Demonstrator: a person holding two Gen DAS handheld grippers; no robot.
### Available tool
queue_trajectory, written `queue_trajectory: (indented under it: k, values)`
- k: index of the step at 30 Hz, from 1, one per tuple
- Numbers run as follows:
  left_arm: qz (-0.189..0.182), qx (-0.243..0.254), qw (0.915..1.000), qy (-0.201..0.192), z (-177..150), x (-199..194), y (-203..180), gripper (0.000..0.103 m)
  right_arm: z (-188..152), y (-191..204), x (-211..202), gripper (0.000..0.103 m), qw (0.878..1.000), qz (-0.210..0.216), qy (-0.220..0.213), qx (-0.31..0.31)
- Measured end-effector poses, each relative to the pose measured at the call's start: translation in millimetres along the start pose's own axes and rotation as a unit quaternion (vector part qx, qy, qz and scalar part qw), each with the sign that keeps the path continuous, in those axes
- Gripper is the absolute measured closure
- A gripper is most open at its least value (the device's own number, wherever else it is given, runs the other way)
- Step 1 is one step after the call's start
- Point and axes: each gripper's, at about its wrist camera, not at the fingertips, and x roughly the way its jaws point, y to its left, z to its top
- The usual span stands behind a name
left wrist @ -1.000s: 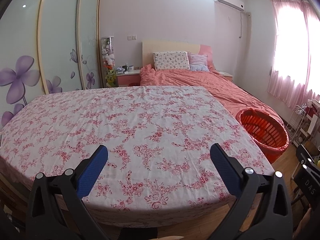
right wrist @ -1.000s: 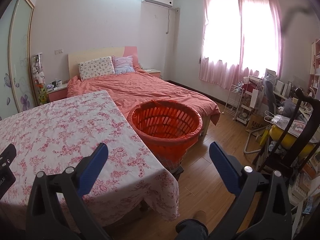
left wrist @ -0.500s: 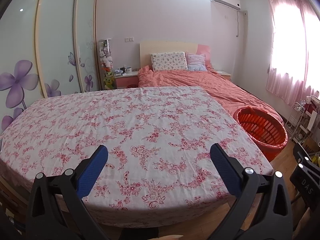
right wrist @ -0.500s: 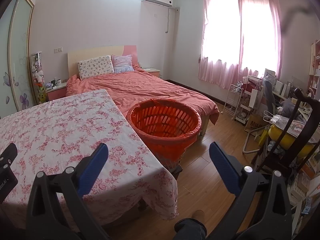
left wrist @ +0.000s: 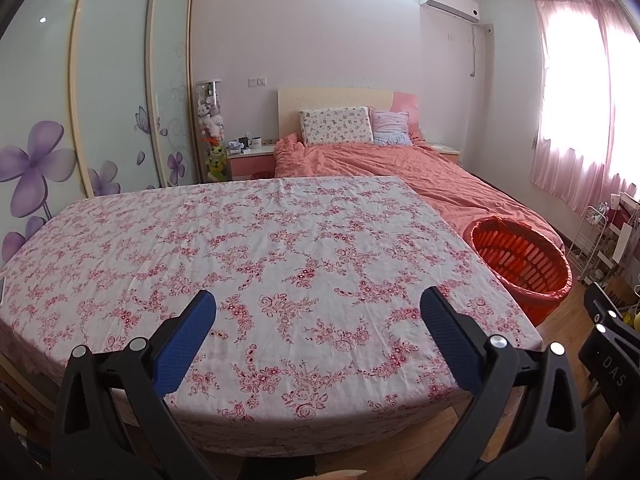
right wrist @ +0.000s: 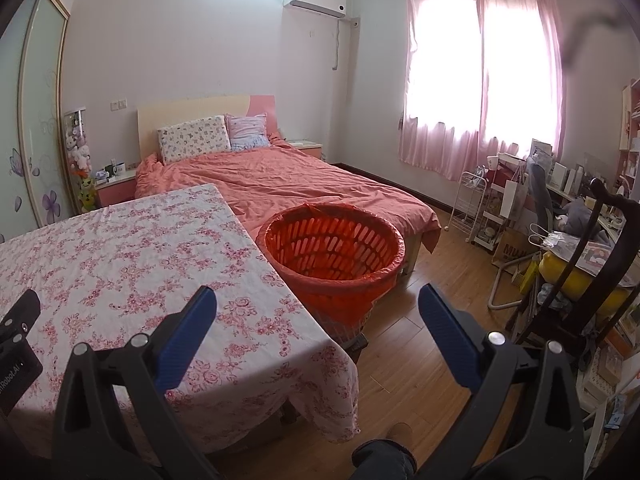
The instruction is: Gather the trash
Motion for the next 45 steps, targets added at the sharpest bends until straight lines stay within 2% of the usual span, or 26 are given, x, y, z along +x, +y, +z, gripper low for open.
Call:
queue_trajectory:
  k: [45]
  values:
    - [-0.002,-0.004,1.0000,0.005,0.2,1.6,-2.0,0.002,-1.2,3.9,0.7,0.004,1.000,0.003,0.003,-0.004]
